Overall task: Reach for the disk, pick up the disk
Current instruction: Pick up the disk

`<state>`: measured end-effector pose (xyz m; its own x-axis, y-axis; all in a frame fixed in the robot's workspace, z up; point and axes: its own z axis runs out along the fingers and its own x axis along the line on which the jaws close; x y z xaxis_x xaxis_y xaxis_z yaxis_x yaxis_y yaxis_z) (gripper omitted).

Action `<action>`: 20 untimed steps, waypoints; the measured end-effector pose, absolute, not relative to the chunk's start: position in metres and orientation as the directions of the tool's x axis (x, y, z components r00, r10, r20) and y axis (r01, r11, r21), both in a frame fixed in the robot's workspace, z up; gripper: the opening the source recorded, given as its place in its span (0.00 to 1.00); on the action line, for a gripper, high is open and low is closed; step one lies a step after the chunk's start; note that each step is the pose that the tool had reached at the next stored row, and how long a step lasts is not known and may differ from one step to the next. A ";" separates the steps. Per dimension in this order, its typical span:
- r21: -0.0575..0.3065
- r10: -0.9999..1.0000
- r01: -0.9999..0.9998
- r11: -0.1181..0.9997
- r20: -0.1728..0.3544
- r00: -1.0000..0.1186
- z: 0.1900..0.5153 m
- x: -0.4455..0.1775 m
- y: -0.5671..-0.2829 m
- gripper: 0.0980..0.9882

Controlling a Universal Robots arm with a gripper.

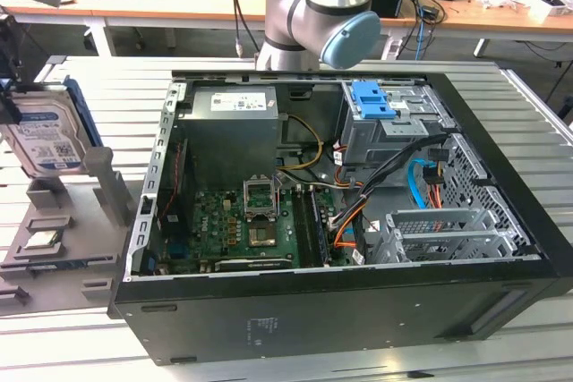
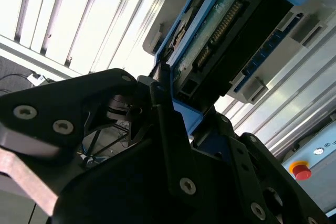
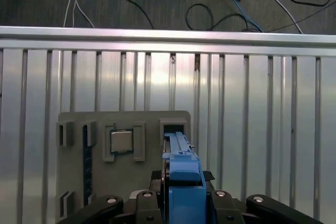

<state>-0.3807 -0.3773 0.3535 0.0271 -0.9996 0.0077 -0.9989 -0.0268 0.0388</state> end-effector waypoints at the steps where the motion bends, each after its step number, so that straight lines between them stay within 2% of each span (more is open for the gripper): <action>1: 0.039 -1.000 -0.999 -0.027 0.008 0.027 0.355 -0.381 -0.377 0.30; 20: 0.039 -1.000 -0.999 -0.027 0.008 0.027 0.390 -0.379 -0.377 0.30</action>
